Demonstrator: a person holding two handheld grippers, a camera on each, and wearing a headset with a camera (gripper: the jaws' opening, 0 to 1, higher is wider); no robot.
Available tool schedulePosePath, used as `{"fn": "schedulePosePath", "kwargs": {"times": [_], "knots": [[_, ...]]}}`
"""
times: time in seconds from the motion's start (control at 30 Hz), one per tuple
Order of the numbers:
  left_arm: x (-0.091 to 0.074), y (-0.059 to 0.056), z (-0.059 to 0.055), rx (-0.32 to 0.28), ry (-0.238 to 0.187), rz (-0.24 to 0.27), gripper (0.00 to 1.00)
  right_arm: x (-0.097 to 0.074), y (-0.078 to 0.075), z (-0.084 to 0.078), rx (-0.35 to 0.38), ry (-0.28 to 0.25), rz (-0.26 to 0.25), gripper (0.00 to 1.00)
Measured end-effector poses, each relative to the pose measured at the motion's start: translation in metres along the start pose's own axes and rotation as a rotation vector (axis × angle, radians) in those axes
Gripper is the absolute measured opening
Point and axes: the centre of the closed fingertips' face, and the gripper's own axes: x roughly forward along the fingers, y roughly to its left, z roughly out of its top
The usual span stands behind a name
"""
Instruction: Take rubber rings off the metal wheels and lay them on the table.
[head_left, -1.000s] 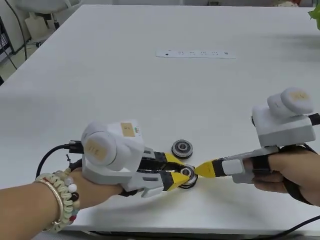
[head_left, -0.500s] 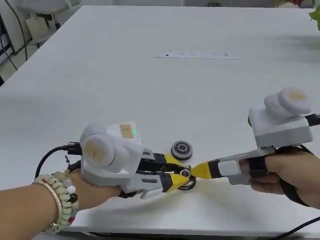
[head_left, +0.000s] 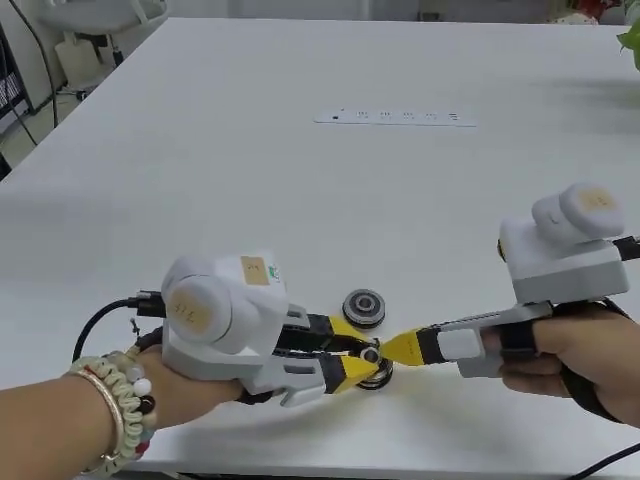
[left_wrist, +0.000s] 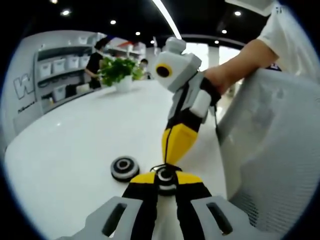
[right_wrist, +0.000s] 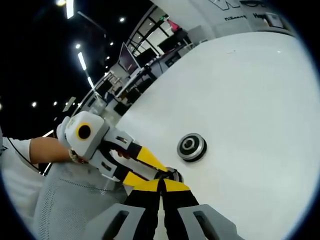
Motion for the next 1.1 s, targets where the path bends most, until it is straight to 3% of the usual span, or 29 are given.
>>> {"fn": "schedulePosePath", "kwargs": {"times": [0.1, 0.13, 0.17, 0.2, 0.23, 0.27, 0.33, 0.63, 0.8, 1.0, 1.1], "knots": [[0.0, 0.0, 0.0, 0.0, 0.0, 0.0, 0.14, 0.0, 0.003, 0.0, -0.001, 0.0, 0.014, 0.0], [0.0, 0.0, 0.0, 0.0, 0.0, 0.0, 0.14, 0.001, 0.012, 0.0, 0.005, -0.001, 0.065, 0.0], [0.0, 0.0, 0.0, 0.001, 0.0, 0.0, 0.14, 0.002, 0.026, 0.014, 0.031, -0.08, 0.139, 0.0], [0.0, 0.0, 0.0, 0.0, 0.0, 0.0, 0.14, 0.0, 0.027, 0.016, 0.048, -0.077, 0.143, 0.0], [0.0, 0.0, 0.0, -0.001, -0.001, 0.001, 0.14, -0.001, 0.009, 0.006, -0.021, -0.006, 0.035, 0.0], [0.0, 0.0, 0.0, 0.0, -0.001, 0.001, 0.14, 0.0, 0.006, 0.011, -0.078, -0.042, 0.022, 0.0], [0.0, 0.0, 0.0, -0.001, -0.001, 0.002, 0.14, 0.001, 0.013, 0.008, 0.004, -0.034, 0.06, 0.0], [0.0, 0.0, 0.001, -0.007, 0.009, 0.005, 0.14, 0.002, -0.003, -0.001, 0.026, 0.006, -0.009, 0.0], [0.001, 0.0, 0.002, -0.002, 0.066, 0.004, 0.14, 0.002, -0.005, -0.002, 0.022, 0.017, -0.019, 0.0], [-0.004, 0.004, 0.018, -0.02, 0.024, 0.012, 0.17, -0.003, -0.006, 0.005, 0.034, -0.017, -0.018, 0.0], [-0.007, 0.003, 0.027, 0.004, 0.005, 0.014, 0.24, -0.007, -0.008, 0.008, 0.047, -0.036, -0.022, 0.0]]}}
